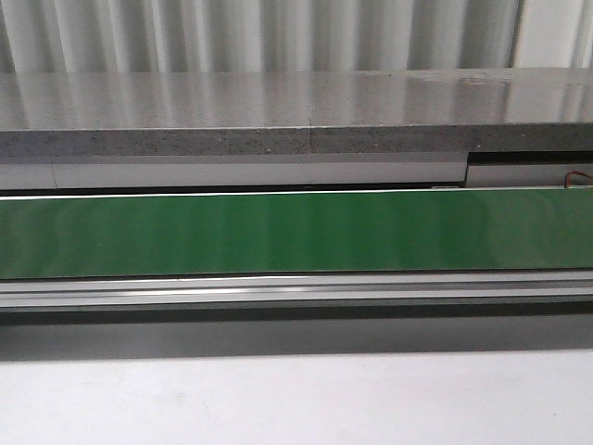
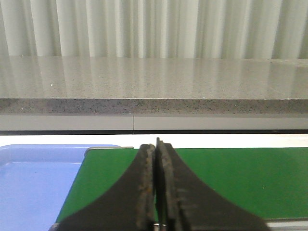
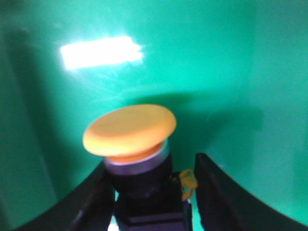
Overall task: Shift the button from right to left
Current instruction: 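Lift the button with the right gripper and carry it over the belt end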
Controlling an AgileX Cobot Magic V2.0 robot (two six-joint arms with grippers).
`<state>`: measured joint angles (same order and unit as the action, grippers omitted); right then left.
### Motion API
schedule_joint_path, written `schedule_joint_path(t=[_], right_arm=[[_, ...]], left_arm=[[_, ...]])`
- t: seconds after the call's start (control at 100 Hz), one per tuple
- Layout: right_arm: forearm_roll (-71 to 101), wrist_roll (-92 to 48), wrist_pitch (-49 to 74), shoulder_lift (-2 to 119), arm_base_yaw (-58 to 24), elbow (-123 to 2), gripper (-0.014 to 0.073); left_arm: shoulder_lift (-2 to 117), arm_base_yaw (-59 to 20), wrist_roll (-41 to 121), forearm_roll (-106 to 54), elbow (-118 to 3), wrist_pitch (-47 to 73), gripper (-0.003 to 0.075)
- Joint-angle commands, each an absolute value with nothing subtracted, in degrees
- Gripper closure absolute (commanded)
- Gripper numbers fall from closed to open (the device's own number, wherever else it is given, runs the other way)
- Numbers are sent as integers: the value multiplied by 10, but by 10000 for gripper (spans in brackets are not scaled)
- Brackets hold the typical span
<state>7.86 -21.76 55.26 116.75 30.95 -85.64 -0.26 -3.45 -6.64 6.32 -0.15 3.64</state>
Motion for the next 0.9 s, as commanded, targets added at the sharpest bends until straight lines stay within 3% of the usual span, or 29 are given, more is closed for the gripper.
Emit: schedule_joint_path(t=[0.0,0.34,0.72,0.89], right_arm=[[97,-220,569,1104,311,-898,533],[202,-219,638,1011,302,-936,533],[174,-218,610,1011,169,-840,533],[133,-187,601,1011,154,-829,533]], left_arm=[[-22,-38,-69,58,13,-9,740],[-22,-38,-69,58,13,-9,740],[-22,-38,-69,58,13,-9,740],[-22,-38,-69,58,13,-9,740]])
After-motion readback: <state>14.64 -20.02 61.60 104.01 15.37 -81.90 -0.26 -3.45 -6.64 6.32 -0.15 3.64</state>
